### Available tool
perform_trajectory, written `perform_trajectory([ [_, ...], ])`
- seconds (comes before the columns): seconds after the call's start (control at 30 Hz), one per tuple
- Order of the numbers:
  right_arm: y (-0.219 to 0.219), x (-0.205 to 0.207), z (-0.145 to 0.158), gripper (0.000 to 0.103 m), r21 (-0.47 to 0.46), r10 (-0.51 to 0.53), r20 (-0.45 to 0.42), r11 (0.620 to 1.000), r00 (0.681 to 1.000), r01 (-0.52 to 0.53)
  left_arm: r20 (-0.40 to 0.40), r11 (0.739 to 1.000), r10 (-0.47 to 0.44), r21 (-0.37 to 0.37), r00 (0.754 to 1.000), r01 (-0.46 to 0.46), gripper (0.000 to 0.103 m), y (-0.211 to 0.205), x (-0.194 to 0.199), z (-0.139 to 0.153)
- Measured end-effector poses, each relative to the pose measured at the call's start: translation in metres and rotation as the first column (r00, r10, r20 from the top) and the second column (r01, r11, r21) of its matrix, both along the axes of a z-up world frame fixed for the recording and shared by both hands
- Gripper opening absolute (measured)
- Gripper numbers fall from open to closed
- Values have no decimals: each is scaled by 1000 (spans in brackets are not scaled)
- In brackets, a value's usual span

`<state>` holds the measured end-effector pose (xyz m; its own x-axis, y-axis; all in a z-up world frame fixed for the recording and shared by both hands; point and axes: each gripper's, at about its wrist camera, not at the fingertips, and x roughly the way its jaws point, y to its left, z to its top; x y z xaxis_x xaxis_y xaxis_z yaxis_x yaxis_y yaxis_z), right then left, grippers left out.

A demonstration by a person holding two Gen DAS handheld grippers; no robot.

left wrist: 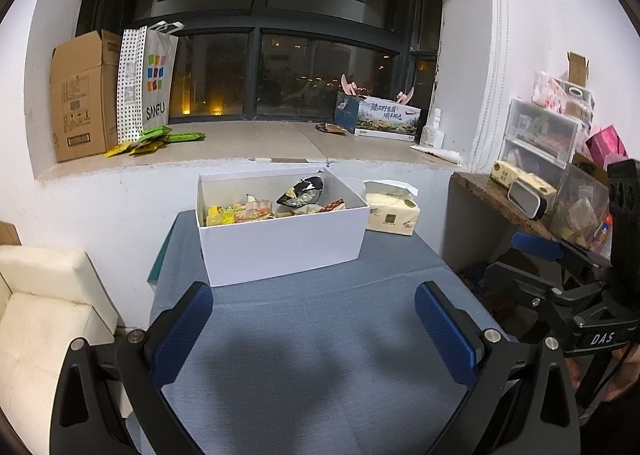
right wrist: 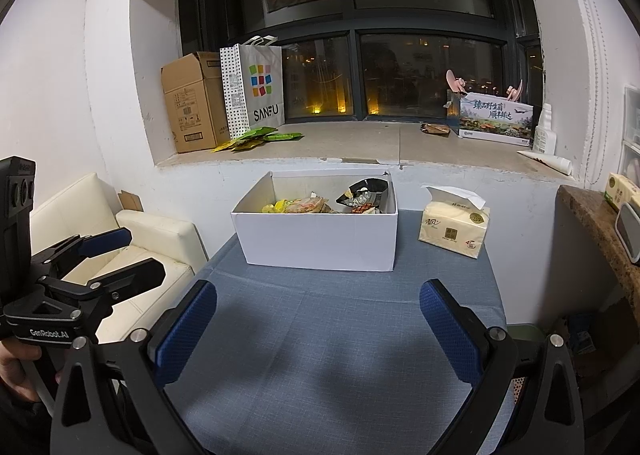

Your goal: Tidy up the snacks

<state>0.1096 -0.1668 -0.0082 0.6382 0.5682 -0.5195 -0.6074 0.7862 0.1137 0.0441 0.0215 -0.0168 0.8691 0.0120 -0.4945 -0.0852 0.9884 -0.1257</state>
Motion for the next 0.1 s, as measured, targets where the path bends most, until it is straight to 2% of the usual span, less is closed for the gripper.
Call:
perform_trajectory([
  [0.1, 0, 0, 0, 103, 0, 1, 0, 1000, 1000, -1, -1, 1000, 13, 7, 1000, -13, 103, 0, 0, 0],
])
